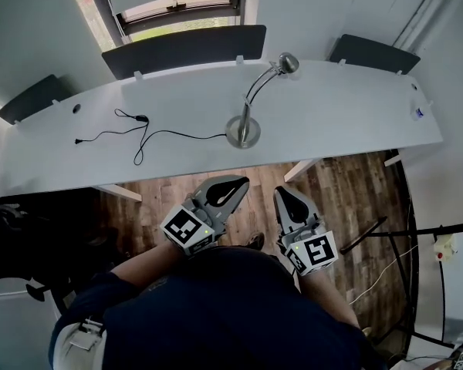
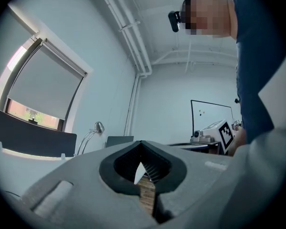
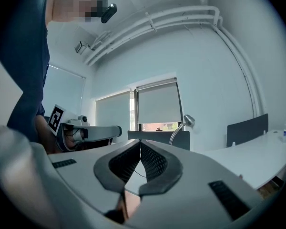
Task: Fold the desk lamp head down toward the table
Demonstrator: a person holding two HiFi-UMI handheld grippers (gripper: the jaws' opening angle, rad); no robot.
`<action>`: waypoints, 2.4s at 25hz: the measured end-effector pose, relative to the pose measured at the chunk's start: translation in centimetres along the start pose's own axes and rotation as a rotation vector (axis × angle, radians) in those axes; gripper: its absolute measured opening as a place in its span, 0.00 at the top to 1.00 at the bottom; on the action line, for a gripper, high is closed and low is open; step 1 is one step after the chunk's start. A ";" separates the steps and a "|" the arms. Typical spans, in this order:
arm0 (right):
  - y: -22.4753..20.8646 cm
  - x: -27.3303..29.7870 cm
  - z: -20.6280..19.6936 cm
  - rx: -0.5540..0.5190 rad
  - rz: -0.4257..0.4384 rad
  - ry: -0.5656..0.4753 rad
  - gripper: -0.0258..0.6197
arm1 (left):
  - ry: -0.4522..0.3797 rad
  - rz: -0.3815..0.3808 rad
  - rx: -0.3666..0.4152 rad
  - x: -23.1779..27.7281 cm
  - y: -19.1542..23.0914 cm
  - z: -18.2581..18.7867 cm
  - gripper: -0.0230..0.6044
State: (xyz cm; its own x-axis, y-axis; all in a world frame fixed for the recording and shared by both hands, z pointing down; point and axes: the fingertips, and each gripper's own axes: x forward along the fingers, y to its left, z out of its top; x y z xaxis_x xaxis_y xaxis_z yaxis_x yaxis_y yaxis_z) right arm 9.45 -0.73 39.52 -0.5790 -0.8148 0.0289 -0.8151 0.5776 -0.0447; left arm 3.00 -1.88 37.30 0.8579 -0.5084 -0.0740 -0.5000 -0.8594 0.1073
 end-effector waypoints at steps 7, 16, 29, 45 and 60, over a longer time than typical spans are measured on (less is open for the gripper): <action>-5.7 2.6 0.4 -0.011 0.084 0.001 0.94 | 0.036 0.087 0.023 5.0 3.5 -1.0 0.96; -8.2 5.8 0.1 -0.026 0.126 0.019 0.94 | 0.045 0.134 0.037 7.5 6.8 -1.6 0.95; -10.5 14.1 0.7 -0.091 0.009 0.074 0.94 | 0.100 0.034 0.040 8.9 15.1 -2.8 0.95; -15.7 20.7 -1.0 -0.433 -0.091 0.257 0.80 | 0.285 0.041 0.075 12.0 24.4 -12.6 0.80; -20.5 24.3 1.1 -1.120 -0.141 0.471 0.73 | 0.329 0.035 0.109 15.6 27.4 -16.7 0.69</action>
State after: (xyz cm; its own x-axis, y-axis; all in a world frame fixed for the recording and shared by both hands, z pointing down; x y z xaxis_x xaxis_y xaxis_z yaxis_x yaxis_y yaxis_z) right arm 12.12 -32.40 40.03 -0.2449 -0.9105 0.3332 -0.3031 0.3983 0.8657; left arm 4.70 -32.46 55.66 0.8236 -0.5076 0.2532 -0.5239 -0.8518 -0.0034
